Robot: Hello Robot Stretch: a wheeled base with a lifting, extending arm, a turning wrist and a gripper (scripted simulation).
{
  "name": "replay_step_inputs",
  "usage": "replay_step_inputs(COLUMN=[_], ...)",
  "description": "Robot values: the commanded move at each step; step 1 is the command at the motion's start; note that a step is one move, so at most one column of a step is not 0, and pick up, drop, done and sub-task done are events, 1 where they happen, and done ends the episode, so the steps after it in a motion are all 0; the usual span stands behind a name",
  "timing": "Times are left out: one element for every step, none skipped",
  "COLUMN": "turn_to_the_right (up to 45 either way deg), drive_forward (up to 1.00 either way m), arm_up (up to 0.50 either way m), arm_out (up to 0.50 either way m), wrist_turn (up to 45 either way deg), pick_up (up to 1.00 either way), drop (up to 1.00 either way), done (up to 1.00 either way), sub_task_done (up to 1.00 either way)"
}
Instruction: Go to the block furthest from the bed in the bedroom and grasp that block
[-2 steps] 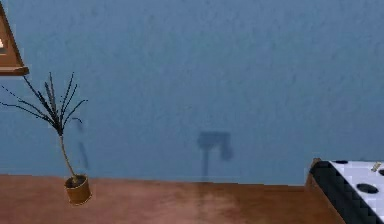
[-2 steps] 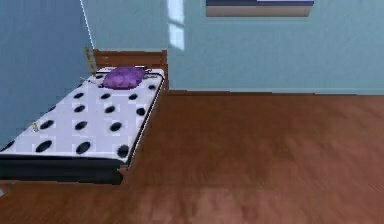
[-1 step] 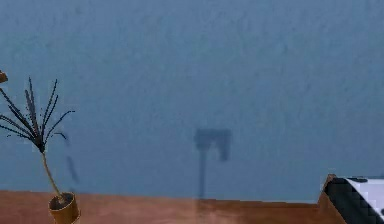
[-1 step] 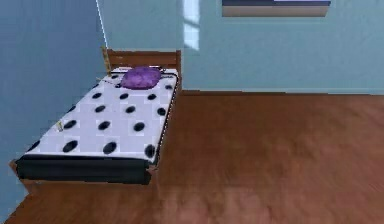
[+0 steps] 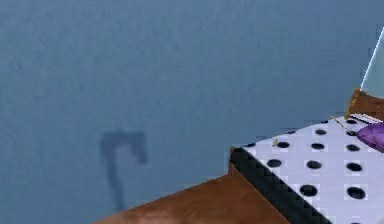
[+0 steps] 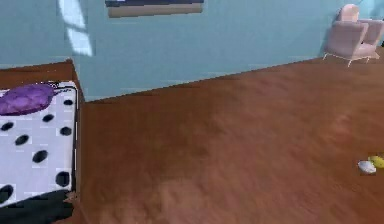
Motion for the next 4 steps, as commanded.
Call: replay_step_inputs(turn_to_the_right=[0.0, 45.0, 45.0, 45.0], drive_forward=[0.65, 0.00, 0.00, 0.00], arm_up=[0.00, 0.00, 0.00, 0.00], arm_out=[0.00, 0.00, 0.00, 0.00], wrist_turn=[0.0, 0.0, 0.0, 0.0], pick_up=[0.00, 0.00, 0.00, 0.00], drop=[0.00, 0.00, 0.00, 0.00], done=[0.00, 0.00, 0.00, 0.00], sub_task_done=[0.00, 0.00, 0.00, 0.00])
